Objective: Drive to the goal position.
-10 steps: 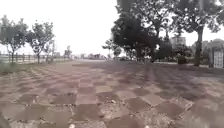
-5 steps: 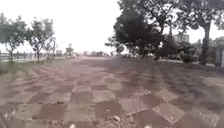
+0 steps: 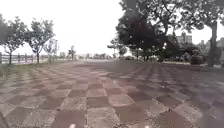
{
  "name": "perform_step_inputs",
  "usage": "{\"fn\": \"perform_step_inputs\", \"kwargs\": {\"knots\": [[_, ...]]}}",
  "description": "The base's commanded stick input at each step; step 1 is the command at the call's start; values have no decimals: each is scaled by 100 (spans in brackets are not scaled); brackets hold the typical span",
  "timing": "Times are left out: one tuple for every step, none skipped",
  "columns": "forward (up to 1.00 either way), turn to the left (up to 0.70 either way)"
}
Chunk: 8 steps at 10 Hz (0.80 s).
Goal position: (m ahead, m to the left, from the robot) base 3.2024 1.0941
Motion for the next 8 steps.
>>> {"fn": "perform_step_inputs", "kwargs": {"knots": [[100, 0], [100, 0], [100, 0], [100, 0], [100, 0], [100, 0], [100, 0], [100, 0]]}}
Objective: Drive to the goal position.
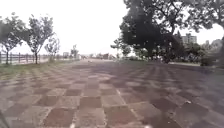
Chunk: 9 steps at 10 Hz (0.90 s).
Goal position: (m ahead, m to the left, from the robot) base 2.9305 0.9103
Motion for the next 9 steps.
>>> {"fn": "perform_step_inputs", "kwargs": {"knots": [[100, 0], [100, 0], [100, 0], [100, 0], [100, 0], [100, 0], [100, 0], [100, 0], [100, 0]]}}
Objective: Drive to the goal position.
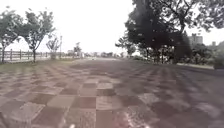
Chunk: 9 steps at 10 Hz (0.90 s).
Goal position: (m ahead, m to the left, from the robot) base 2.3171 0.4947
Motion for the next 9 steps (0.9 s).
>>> {"fn": "perform_step_inputs", "kwargs": {"knots": [[100, 0], [100, 0], [100, 0], [100, 0], [100, 0], [100, 0], [100, 0], [100, 0], [100, 0]]}}
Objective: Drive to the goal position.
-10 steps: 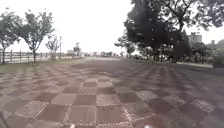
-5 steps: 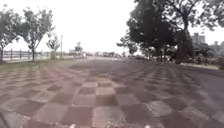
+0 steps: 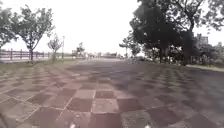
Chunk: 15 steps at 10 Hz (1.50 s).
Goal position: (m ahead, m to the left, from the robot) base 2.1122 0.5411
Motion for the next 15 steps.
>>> {"fn": "perform_step_inputs", "kwargs": {"knots": [[100, 0], [100, 0], [100, 0], [100, 0], [100, 0], [100, 0], [100, 0], [100, 0], [100, 0], [100, 0], [100, 0], [100, 0], [100, 0], [100, 0], [100, 0]]}}
